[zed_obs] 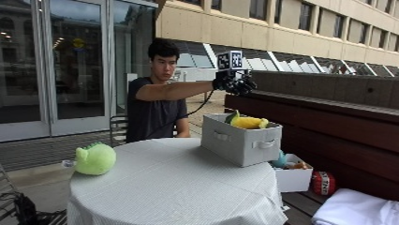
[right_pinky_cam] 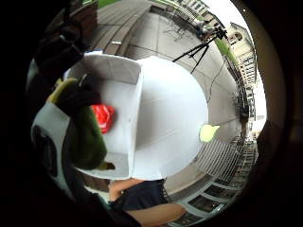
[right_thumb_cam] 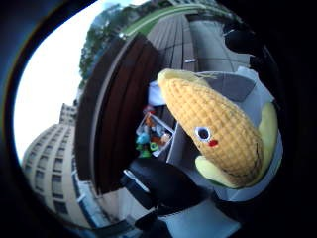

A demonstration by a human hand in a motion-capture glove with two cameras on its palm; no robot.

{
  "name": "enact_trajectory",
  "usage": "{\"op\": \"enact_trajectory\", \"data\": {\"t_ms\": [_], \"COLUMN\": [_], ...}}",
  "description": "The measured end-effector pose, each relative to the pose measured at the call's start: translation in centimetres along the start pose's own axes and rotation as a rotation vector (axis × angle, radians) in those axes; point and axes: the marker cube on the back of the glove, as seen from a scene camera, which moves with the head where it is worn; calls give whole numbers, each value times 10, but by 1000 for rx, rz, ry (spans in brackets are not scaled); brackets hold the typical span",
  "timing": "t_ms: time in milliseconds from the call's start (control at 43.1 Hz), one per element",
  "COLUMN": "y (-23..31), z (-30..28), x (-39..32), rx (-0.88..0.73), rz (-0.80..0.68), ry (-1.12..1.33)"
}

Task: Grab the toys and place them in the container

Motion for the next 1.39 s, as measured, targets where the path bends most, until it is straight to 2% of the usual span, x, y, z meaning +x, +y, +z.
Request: {"op": "enact_trajectory", "data": {"t_ms": [162, 417, 858, 951, 1044, 1113, 1252, 1391], "y": [13, 28, 78, 90, 112, 119, 144, 157], "z": [-13, -39, -55, -51, -43, -26, -1, 31], "x": [25, 139, 343, 377, 410, 444, 485, 520], "rx": [3, 43, 79, 76, -34, -2, -81, -42], "rz": [2, 61, 256, 315, 397, 350, 333, 429], "ry": [48, 169, 199, 199, 188, 193, 148, 142]}}
